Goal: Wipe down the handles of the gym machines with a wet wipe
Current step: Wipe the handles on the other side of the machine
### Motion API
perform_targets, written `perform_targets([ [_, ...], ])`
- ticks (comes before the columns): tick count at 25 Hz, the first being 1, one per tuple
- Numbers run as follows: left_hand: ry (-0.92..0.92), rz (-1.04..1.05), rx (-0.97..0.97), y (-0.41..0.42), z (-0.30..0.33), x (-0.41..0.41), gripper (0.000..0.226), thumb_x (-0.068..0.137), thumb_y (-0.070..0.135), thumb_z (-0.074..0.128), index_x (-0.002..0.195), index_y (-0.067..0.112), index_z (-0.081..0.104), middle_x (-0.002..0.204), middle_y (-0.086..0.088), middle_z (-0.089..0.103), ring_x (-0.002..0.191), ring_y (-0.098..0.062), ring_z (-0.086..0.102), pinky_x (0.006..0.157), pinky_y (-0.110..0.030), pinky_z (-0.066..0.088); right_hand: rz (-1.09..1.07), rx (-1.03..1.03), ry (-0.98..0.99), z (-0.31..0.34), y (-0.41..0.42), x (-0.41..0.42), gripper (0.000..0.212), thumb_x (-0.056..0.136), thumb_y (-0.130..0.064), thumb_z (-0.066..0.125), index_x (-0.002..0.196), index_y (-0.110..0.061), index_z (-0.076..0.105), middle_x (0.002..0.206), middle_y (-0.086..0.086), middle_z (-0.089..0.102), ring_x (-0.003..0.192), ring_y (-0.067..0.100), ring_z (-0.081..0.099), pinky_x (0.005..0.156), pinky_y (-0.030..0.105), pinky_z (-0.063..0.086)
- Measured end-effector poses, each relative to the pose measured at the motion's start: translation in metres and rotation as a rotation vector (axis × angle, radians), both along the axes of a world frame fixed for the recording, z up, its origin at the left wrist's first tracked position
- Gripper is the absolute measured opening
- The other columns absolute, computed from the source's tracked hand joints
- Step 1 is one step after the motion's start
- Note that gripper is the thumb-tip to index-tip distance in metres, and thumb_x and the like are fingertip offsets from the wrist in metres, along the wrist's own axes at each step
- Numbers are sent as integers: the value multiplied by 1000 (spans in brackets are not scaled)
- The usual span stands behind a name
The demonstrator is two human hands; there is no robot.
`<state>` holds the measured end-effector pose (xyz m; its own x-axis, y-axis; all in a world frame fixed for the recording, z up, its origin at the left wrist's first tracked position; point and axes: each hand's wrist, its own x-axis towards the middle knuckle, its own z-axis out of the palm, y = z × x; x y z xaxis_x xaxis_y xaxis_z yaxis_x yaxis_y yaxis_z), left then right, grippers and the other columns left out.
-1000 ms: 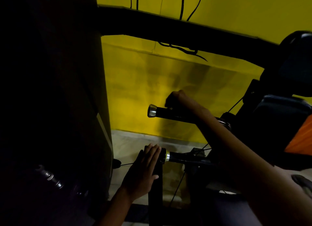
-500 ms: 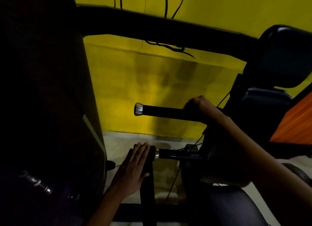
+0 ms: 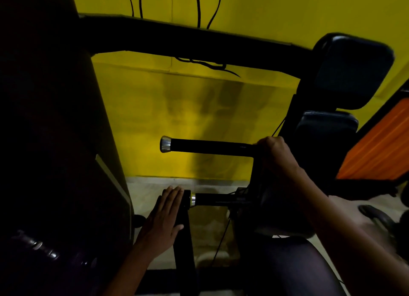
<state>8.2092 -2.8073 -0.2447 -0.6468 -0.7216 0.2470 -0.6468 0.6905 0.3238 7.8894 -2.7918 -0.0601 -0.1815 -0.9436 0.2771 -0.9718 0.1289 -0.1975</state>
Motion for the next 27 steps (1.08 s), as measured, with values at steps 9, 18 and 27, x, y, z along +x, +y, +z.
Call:
perform_targets([
  [9, 319, -34, 43, -15, 123, 8, 61, 80, 56, 44, 128, 21, 54, 125, 6, 55, 116, -2, 42, 96, -28, 44, 38, -46, -57, 53, 44, 11, 7, 83, -5, 62, 87, -2, 67, 85, 11, 63, 73, 25, 62, 63, 38, 54],
  [18, 331, 21, 109, 18, 259, 25, 50, 77, 39, 69, 119, 13, 59, 110, -2, 61, 105, -18, 59, 80, -21, 42, 45, -70, -258, 107, 95, 82, 10, 89, -15, 62, 81, -7, 62, 85, 14, 67, 81, 29, 66, 66, 39, 52],
  [27, 404, 167, 109, 64, 304, 49, 74, 68, 63, 54, 123, 12, 57, 112, 2, 55, 107, -14, 54, 86, -27, 45, 101, -55, -223, 161, 113, 108, 30, 88, 10, 47, 113, -2, 61, 109, 11, 61, 82, 11, 52, 46, 9, 38],
])
